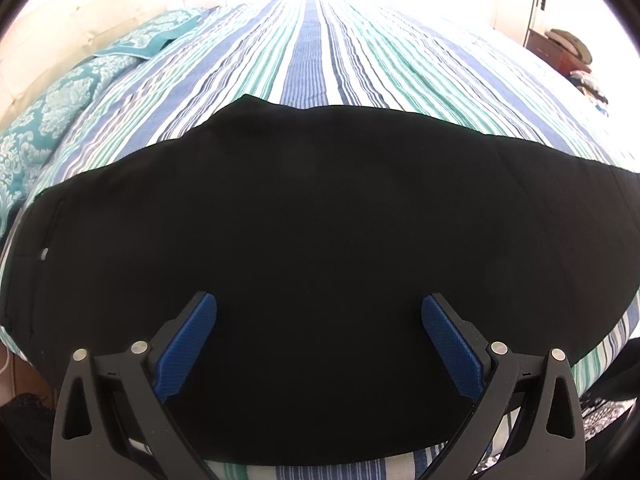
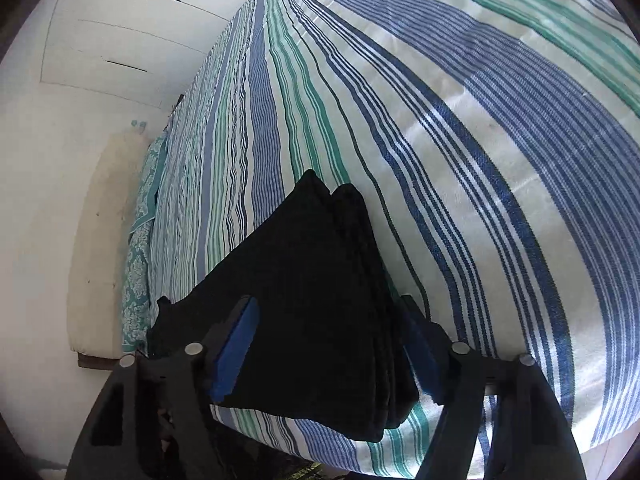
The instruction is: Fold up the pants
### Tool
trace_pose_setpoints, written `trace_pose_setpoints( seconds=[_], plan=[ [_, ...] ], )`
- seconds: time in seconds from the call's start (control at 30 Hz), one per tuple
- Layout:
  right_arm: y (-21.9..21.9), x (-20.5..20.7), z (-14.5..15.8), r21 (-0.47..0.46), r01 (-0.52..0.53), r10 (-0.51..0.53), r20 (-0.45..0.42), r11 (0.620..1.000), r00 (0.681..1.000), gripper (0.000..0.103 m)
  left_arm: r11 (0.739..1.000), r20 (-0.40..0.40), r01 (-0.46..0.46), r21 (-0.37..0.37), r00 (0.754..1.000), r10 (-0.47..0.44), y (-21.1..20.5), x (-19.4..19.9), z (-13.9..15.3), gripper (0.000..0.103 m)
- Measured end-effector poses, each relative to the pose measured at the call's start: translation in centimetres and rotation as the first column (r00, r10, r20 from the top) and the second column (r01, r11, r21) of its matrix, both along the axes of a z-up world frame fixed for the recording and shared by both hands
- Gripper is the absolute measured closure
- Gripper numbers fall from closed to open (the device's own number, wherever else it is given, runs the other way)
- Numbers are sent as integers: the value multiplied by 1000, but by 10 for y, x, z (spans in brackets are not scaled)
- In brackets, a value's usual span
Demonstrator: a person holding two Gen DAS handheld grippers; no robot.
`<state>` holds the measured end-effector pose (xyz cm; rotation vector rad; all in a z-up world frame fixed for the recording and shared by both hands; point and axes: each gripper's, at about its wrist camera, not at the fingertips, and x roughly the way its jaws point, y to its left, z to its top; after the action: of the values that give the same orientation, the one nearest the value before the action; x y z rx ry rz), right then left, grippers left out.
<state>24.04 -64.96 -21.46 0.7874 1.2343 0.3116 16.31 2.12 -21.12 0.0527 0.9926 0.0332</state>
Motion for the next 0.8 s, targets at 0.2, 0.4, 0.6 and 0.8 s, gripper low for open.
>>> trace_pose_setpoints(
  seconds=[0.2,0.4,0.6,0.8],
  plan=[
    [11,10,0,-117,-41,31,-85,992,996,76,1000,9,-8,-3,1000,8,0,0,0,0],
    [41,-2,41,-61,-25,27,27,998,999,89,1000,3,1,-16,1000,0,2,-1,2,1],
    [125,-13,104,143,-80,50,200,986,979,90,999,-11,-6,-43,1000,6,4,0,5,1],
    [274,-2,114,296,-191,112,265,936,958,90,991,-9,-42,-126,999,41,22,-5,16,1]
  ],
)
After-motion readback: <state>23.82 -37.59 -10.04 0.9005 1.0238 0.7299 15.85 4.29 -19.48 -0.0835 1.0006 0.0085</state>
